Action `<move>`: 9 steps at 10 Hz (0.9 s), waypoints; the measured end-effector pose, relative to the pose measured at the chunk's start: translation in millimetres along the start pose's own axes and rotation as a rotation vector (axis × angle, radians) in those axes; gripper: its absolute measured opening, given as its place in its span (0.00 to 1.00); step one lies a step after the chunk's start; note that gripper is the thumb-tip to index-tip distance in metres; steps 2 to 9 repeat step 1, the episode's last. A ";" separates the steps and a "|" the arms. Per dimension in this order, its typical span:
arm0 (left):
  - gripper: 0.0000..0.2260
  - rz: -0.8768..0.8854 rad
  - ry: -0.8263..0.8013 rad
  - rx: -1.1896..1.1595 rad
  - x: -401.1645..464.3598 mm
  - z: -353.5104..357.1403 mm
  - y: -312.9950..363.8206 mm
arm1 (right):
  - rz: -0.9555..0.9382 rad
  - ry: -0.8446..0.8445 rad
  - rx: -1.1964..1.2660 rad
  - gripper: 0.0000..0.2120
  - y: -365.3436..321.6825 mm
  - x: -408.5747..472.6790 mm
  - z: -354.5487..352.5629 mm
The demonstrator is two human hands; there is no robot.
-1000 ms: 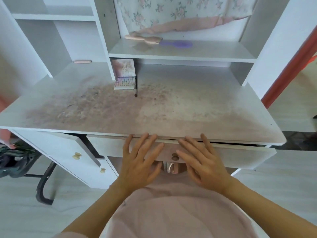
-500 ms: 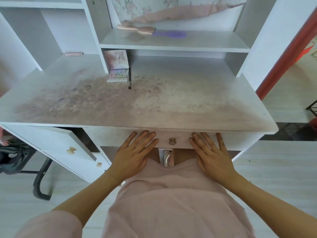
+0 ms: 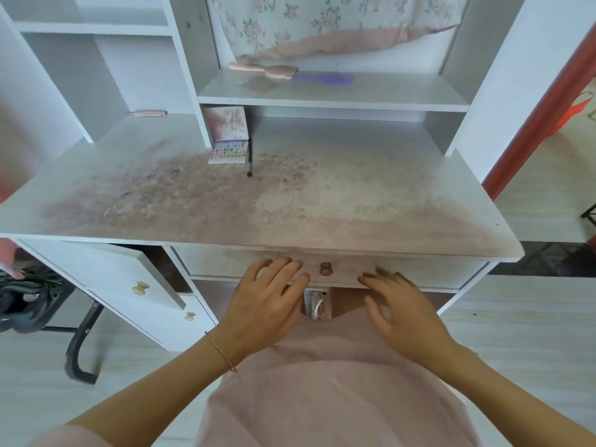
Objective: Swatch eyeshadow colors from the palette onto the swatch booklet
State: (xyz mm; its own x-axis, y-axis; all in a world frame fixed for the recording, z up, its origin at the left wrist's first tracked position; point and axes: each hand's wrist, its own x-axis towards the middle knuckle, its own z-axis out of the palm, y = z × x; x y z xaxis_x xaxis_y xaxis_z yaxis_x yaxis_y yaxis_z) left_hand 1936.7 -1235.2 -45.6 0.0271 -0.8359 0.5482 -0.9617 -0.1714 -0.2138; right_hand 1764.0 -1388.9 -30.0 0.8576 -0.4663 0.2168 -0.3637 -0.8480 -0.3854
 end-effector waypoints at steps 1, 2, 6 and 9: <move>0.07 -0.077 0.122 -0.082 23.4 -15.6 -3.9 | 0.092 -0.036 0.456 0.12 -20.3 0.5 -48.7; 0.07 -0.077 0.122 -0.082 23.4 -15.6 -3.9 | 0.092 -0.036 0.456 0.12 -20.3 0.5 -48.7; 0.07 -0.077 0.122 -0.082 23.4 -15.6 -3.9 | 0.092 -0.036 0.456 0.12 -20.3 0.5 -48.7; 0.07 -0.077 0.122 -0.082 23.4 -15.6 -3.9 | 0.092 -0.036 0.456 0.12 -20.3 0.5 -48.7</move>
